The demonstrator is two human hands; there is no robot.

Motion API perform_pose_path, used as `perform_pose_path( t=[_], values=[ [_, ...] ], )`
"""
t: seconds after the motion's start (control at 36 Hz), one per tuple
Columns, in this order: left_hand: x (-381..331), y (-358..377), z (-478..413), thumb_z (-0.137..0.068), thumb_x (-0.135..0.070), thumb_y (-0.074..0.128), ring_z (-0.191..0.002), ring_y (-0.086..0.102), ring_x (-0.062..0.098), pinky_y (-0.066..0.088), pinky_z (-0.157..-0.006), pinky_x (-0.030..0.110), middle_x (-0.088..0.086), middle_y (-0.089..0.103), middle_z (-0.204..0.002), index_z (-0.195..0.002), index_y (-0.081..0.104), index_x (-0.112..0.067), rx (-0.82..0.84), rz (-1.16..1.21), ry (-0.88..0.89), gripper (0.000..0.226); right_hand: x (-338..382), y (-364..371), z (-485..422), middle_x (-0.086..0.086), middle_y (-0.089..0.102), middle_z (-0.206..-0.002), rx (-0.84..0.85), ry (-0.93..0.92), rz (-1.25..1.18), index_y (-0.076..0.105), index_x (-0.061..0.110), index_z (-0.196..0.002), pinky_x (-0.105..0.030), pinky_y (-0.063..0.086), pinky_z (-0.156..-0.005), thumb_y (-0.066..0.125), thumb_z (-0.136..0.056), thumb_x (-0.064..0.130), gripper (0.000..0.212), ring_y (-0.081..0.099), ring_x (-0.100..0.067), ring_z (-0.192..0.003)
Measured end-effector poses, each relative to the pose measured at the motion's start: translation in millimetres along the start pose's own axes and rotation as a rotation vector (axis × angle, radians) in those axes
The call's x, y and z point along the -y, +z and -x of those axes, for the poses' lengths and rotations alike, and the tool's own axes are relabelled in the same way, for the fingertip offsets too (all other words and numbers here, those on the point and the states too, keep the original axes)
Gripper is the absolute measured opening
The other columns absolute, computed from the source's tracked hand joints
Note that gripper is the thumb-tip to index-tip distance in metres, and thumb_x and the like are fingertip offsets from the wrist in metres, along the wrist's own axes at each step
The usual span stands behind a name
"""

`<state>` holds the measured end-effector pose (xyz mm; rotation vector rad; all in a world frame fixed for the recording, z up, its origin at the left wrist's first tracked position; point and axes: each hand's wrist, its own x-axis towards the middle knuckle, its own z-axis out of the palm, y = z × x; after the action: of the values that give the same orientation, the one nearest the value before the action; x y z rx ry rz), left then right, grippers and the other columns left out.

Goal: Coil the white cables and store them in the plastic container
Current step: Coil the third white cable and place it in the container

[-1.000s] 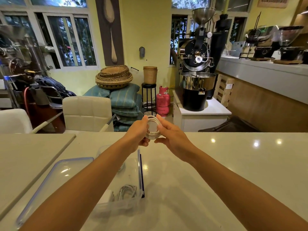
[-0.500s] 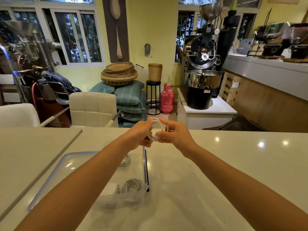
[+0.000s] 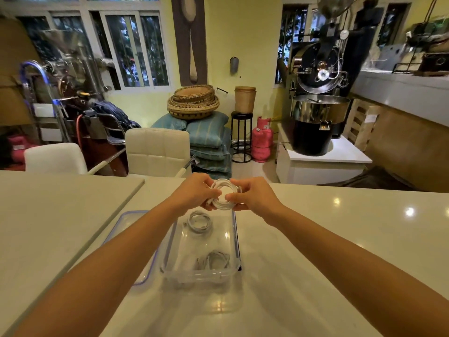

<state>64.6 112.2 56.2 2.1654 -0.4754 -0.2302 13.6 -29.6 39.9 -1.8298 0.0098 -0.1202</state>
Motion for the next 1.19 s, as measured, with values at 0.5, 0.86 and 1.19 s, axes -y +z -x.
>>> perform_pose_path(
  t=[0.5, 0.86, 1.19],
  values=[
    [58.5, 22.4, -7.0, -0.08, -0.012, 0.065, -0.036, 0.045, 0.004, 0.032, -0.034, 0.01, 0.0, 0.049, -0.045, -0.044, 0.049, -0.015, 0.063, -0.342, -0.155, 0.039, 1.3, 49.6, -16.6, -0.012, 0.053, -0.073, 0.266, 0.139, 1.025, 0.062, -0.004, -0.097, -0.023, 0.033, -0.048, 0.069, -0.077, 0.015, 0.029, 0.049, -0.02, -0.073],
    [69.2, 36.8, -15.0, -0.082, -0.013, 0.059, -0.045, 0.037, 0.007, 0.032, -0.045, 0.016, 0.003, 0.049, -0.058, -0.047, 0.041, -0.016, 0.176, -0.627, -0.217, 0.039, -4.9, 77.2, -31.1, -0.014, 0.067, -0.085, 0.501, 0.158, 1.327, 0.065, -0.002, -0.086, -0.029, 0.047, -0.071, 0.063, -0.082, 0.013, 0.015, 0.064, -0.022, -0.08],
    [73.2, 42.8, -11.5, -0.075, -0.014, 0.067, -0.076, 0.063, 0.024, 0.043, -0.066, 0.027, 0.008, 0.067, -0.078, -0.099, 0.064, -0.006, 0.153, -0.759, -0.181, 0.025, -27.9, 78.6, -32.3, -0.004, 0.047, -0.067, 0.526, 0.08, 1.498, 0.061, 0.003, -0.105, -0.028, 0.039, -0.068, 0.065, -0.08, 0.015, 0.028, 0.053, -0.024, -0.079]
  ],
)
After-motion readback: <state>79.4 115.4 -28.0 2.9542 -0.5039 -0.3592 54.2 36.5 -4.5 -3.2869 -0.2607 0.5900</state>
